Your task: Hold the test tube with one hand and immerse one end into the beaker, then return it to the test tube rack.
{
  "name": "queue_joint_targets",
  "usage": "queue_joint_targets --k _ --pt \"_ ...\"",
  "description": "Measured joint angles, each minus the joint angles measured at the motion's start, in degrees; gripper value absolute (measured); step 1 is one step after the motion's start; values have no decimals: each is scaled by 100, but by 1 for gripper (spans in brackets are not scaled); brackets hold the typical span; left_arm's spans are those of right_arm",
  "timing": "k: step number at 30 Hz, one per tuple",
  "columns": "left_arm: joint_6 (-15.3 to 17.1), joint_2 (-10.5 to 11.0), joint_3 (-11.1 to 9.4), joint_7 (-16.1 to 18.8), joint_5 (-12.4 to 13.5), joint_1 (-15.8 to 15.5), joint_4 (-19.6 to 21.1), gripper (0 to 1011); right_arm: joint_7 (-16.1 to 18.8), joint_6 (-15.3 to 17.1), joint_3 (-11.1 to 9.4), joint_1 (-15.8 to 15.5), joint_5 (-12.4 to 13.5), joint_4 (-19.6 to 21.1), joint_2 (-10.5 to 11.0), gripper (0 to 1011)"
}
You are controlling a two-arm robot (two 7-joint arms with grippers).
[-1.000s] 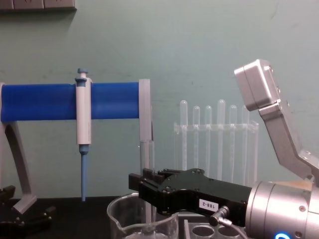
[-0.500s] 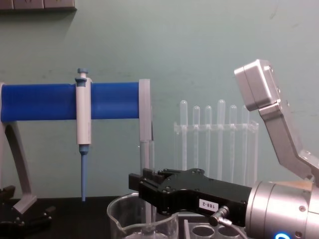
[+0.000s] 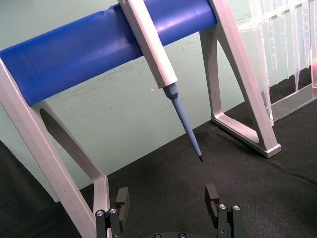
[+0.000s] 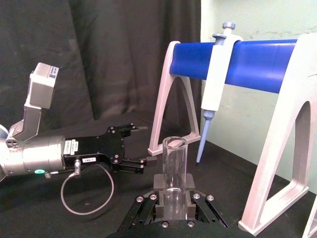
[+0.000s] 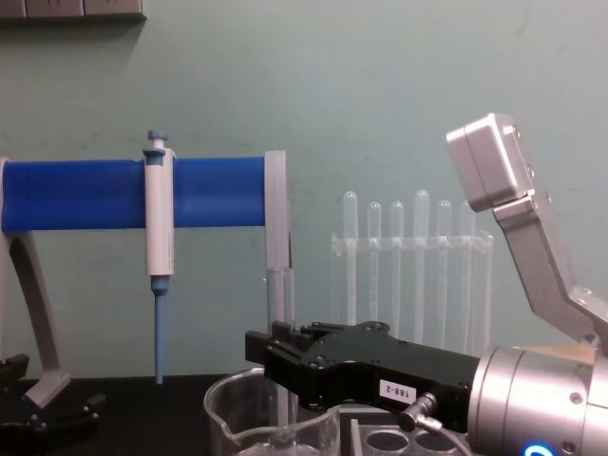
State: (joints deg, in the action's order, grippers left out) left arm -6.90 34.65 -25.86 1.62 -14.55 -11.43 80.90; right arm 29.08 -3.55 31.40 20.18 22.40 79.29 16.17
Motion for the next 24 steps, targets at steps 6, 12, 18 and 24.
queue_joint_targets --k 6,12,18,24 --pt "0 0 0 0 0 0 0 1000 0 0 0 0 0 0 0 224" --pt "0 0 0 0 0 0 0 1000 0 0 0 0 0 0 0 224" --pt "0 0 0 0 0 0 0 1000 0 0 0 0 0 0 0 224" --pt "0 0 0 0 0 0 0 1000 0 0 0 0 0 0 0 224"
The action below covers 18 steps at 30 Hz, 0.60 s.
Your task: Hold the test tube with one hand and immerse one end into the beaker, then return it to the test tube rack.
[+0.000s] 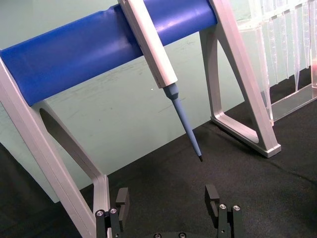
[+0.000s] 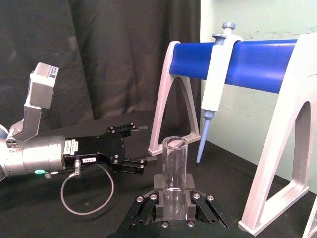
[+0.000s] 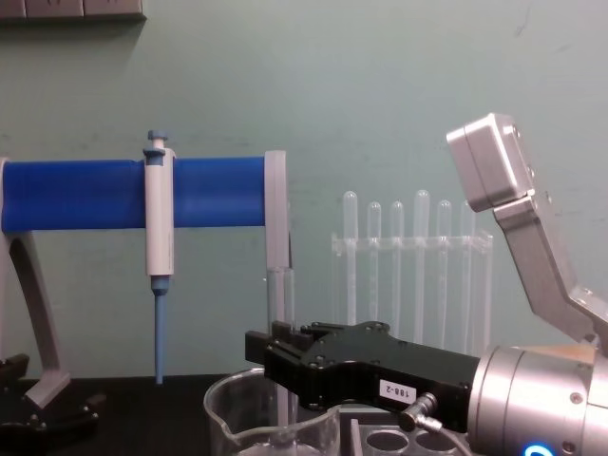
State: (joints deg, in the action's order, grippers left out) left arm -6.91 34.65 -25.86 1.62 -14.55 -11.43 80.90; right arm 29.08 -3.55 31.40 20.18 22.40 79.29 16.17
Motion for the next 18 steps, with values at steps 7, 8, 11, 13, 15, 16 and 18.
queue_joint_targets --k 7,8,11,13,15,16,18 --pt "0 0 0 0 0 0 0 1000 0 0 0 0 0 0 0 224" --pt "0 0 0 0 0 0 0 1000 0 0 0 0 0 0 0 224" --pt "0 0 0 0 0 0 0 1000 0 0 0 0 0 0 0 224" --pt "0 0 0 0 0 0 0 1000 0 0 0 0 0 0 0 224" --pt "0 0 0 0 0 0 0 1000 0 0 0 0 0 0 0 224" --pt "0 0 0 0 0 0 0 1000 0 0 0 0 0 0 0 224" --pt "0 0 0 0 0 0 0 1000 0 0 0 0 0 0 0 224"
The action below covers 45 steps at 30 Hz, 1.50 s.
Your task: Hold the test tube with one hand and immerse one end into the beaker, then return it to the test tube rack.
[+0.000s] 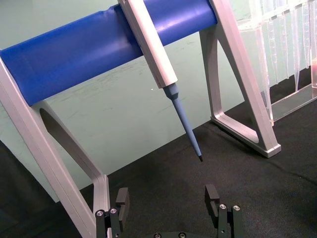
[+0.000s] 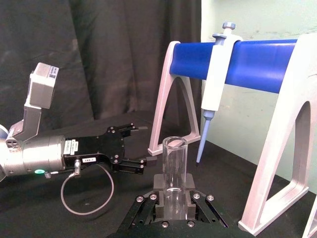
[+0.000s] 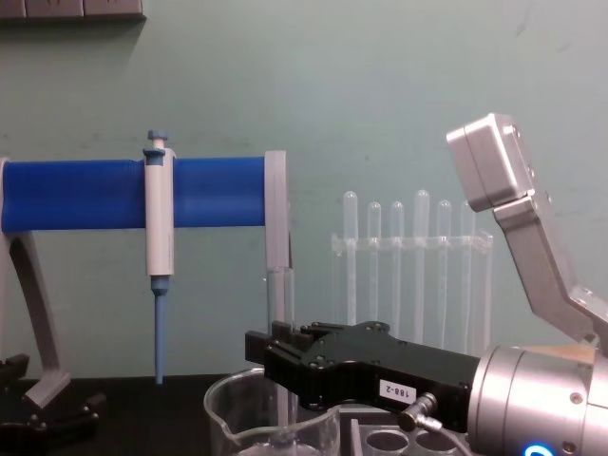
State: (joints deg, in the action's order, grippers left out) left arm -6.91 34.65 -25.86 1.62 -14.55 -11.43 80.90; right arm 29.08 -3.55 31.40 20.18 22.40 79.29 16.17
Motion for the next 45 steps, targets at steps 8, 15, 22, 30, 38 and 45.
queue_joint_targets --k 8,15,22,30,38,45 --pt "0 0 0 0 0 0 0 1000 0 0 0 0 0 0 0 224" --pt "0 0 0 0 0 0 0 1000 0 0 0 0 0 0 0 224" --pt "0 0 0 0 0 0 0 1000 0 0 0 0 0 0 0 224" --pt "0 0 0 0 0 0 0 1000 0 0 0 0 0 0 0 224" --pt "0 0 0 0 0 0 0 1000 0 0 0 0 0 0 0 224" --pt "0 0 0 0 0 0 0 1000 0 0 0 0 0 0 0 224"
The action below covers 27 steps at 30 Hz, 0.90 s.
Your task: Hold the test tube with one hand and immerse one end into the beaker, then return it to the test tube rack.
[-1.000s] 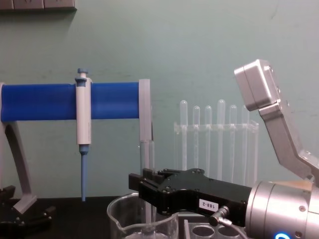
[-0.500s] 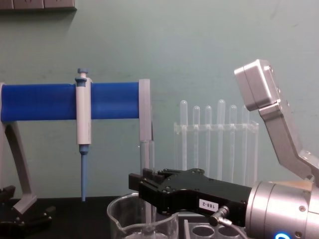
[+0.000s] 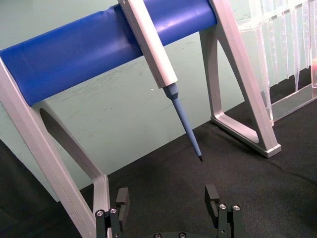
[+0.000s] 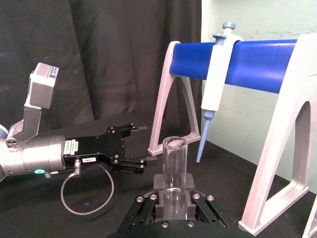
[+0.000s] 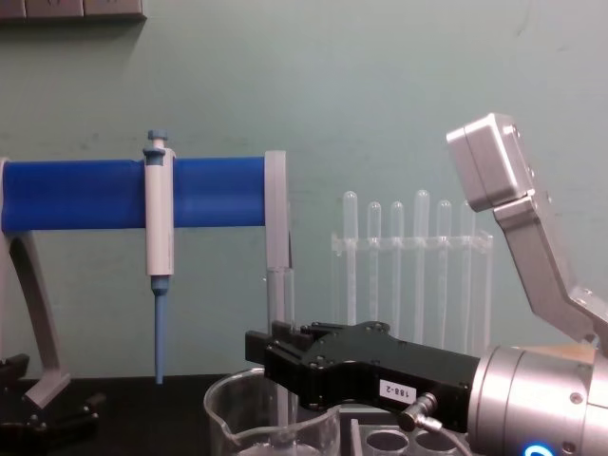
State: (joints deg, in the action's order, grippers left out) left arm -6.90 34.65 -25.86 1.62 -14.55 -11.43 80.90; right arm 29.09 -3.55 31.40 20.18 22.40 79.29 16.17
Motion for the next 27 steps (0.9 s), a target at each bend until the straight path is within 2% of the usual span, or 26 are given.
queue_joint_targets --k 27 --pt "0 0 0 0 0 0 0 1000 0 0 0 0 0 0 0 224"
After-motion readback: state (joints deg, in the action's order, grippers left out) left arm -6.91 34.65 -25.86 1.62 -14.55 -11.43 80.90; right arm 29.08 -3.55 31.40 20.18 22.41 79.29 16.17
